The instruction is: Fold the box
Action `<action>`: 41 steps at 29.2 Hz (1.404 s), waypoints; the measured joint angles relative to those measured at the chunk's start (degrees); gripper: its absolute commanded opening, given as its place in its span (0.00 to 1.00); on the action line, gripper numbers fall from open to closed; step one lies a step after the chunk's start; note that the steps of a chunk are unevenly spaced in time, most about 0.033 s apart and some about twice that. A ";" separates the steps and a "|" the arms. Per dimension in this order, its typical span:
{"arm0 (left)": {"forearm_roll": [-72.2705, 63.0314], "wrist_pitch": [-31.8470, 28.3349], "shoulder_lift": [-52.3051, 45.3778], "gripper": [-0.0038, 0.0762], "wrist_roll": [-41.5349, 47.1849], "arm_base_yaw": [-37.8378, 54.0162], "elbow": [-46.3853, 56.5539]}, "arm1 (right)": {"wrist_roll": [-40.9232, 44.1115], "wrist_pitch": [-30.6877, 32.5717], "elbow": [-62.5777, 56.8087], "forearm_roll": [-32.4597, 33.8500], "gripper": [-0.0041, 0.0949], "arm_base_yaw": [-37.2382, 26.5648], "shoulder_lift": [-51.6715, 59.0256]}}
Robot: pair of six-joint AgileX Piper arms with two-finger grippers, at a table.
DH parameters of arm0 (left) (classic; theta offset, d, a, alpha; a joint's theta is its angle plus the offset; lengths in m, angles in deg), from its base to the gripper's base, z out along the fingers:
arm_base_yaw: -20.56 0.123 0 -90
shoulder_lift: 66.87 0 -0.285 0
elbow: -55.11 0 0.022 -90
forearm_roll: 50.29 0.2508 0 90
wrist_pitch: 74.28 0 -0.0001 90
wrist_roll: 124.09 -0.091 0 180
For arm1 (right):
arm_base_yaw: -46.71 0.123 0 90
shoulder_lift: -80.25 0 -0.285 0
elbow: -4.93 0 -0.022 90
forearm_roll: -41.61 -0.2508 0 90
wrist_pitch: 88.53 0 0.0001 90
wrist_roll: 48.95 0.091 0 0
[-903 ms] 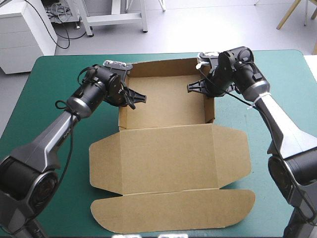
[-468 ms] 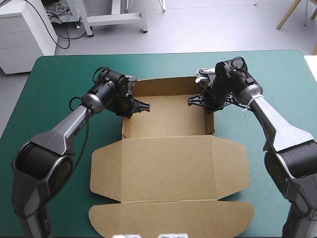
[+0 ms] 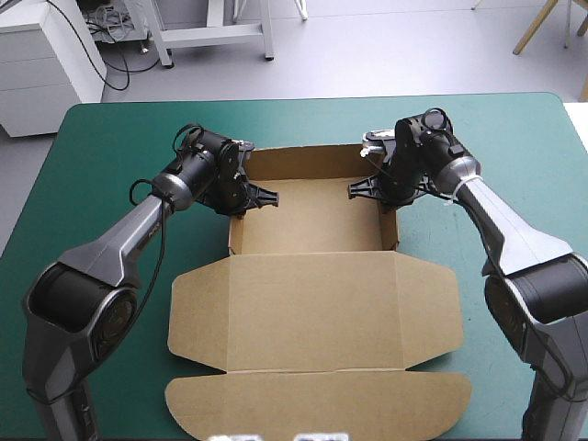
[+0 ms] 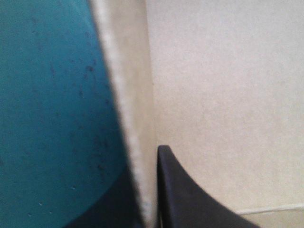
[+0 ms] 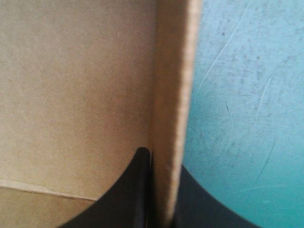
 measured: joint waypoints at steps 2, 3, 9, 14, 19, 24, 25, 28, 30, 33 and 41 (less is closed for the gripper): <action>-0.01 -0.22 0.11 0.04 0.33 0.00 0.00 | -0.45 0.00 0.00 0.25 0.33 0.00 -0.19; -0.01 -0.34 0.11 0.04 0.44 0.00 0.00 | -0.60 0.00 0.00 0.25 0.40 0.00 -0.19; 0.39 -0.43 0.54 0.23 0.44 0.00 0.00 | -1.29 0.15 0.00 1.52 0.84 0.00 -0.19; 1.06 2.54 1.33 0.54 0.44 0.13 0.73 | -1.37 0.47 0.00 2.16 0.86 0.00 -0.19; 1.43 3.28 1.60 0.67 0.33 0.13 0.72 | -1.37 0.47 0.00 3.12 0.86 0.00 -0.19; 2.50 4.21 1.67 0.67 1.45 0.13 -1.95 | -2.07 0.23 1.40 3.18 0.86 0.00 -0.27; 2.50 4.21 1.67 0.67 1.71 0.13 -3.13 | -2.42 0.23 2.03 3.18 0.86 0.00 -0.27; 2.16 4.21 1.67 0.67 1.99 0.13 -7.07 | -3.54 0.46 4.90 3.20 0.86 0.00 -0.27; 1.97 4.21 1.67 0.67 2.18 0.13 -9.67 | -4.17 0.93 7.54 3.25 0.86 0.00 -0.27; 1.78 4.38 1.31 0.67 2.18 0.13 -13.41 | -4.63 1.12 11.56 3.25 0.86 0.00 -0.27; 4.07 5.16 -7.70 0.67 1.11 0.13 -18.28 | -6.87 1.67 13.28 3.25 0.86 0.00 5.12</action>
